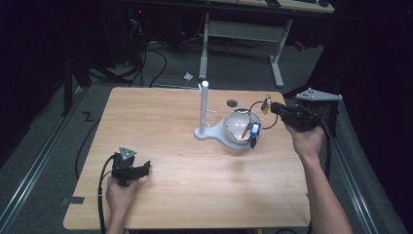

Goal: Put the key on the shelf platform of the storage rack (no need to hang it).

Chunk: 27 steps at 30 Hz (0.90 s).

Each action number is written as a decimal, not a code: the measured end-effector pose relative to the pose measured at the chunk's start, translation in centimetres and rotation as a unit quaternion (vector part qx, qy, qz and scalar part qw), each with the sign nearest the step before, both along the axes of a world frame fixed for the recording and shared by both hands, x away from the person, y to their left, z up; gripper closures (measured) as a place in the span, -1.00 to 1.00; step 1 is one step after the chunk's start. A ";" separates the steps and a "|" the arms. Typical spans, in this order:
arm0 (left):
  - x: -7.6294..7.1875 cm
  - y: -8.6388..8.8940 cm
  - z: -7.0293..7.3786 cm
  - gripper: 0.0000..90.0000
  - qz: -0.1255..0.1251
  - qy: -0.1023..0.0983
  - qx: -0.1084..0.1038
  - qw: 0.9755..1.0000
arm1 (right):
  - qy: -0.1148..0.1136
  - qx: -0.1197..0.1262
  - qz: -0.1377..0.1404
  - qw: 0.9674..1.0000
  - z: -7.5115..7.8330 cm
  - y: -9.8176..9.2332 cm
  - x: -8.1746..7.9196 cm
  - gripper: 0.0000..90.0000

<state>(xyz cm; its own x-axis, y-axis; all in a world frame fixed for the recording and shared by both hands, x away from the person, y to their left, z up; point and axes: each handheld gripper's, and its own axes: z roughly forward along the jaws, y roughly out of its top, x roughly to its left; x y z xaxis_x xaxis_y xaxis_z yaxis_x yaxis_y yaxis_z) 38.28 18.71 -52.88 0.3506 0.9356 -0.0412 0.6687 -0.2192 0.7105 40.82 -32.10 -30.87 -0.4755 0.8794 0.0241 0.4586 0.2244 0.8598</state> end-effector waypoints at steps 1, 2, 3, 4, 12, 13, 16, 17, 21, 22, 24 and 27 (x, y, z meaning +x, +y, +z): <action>0.0 0.0 0.0 -0.49 0.000 0.000 0.000 1.000 | -0.001 0.000 -0.001 1.000 0.0 0.1 0.2 0.86; 0.0 0.0 0.0 -0.49 0.000 0.000 0.000 1.000 | -0.001 0.000 -0.001 1.000 0.0 0.1 0.2 0.86; 0.0 0.0 0.0 -0.49 0.000 0.001 -0.001 1.000 | 0.000 -0.001 -0.004 1.000 0.0 0.3 0.7 0.86; 0.0 0.0 0.0 -0.49 0.000 0.001 -0.001 1.000 | 0.001 -0.001 -0.008 1.000 0.0 0.3 0.8 0.86; 0.0 0.0 0.0 -0.49 0.000 0.001 -0.001 1.000 | 0.005 0.007 -0.021 1.000 -0.1 0.3 2.1 0.86; 0.0 0.0 0.0 -0.49 0.000 0.001 -0.001 1.000 | 0.005 0.006 -0.022 1.000 -0.1 0.3 2.2 0.86; 0.0 0.0 0.0 -0.49 0.000 0.001 -0.001 1.000 | 0.006 0.006 -0.032 0.999 -0.1 0.4 2.7 0.86; 0.0 0.0 0.0 -0.49 0.000 0.001 -0.001 1.000 | 0.004 0.007 -0.031 0.999 -0.2 0.3 2.8 0.86; 0.0 0.0 0.0 -0.49 0.000 0.001 -0.001 1.000 | 0.006 0.009 -0.038 0.999 -0.4 0.3 3.2 0.86; 0.0 0.0 0.0 -0.49 0.000 0.001 -0.001 1.000 | 0.011 0.008 -0.042 0.999 -0.7 0.3 3.5 0.86; 0.0 0.0 0.0 -0.49 0.000 0.001 -0.002 1.000 | 0.011 0.007 -0.042 0.999 -0.8 0.3 3.6 0.86; 0.0 0.0 0.0 -0.49 0.000 0.000 -0.003 1.000 | 0.014 0.007 -0.048 0.999 -1.2 0.5 3.9 0.86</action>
<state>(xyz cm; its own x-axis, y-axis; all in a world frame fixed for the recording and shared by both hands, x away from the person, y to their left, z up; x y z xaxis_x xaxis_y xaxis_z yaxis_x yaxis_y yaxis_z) 38.28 18.76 -52.88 0.3498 0.9357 -0.0463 0.6691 -0.2150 0.7114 44.76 -31.60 -32.03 -0.3873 0.9207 0.0491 0.5013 0.1656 0.8493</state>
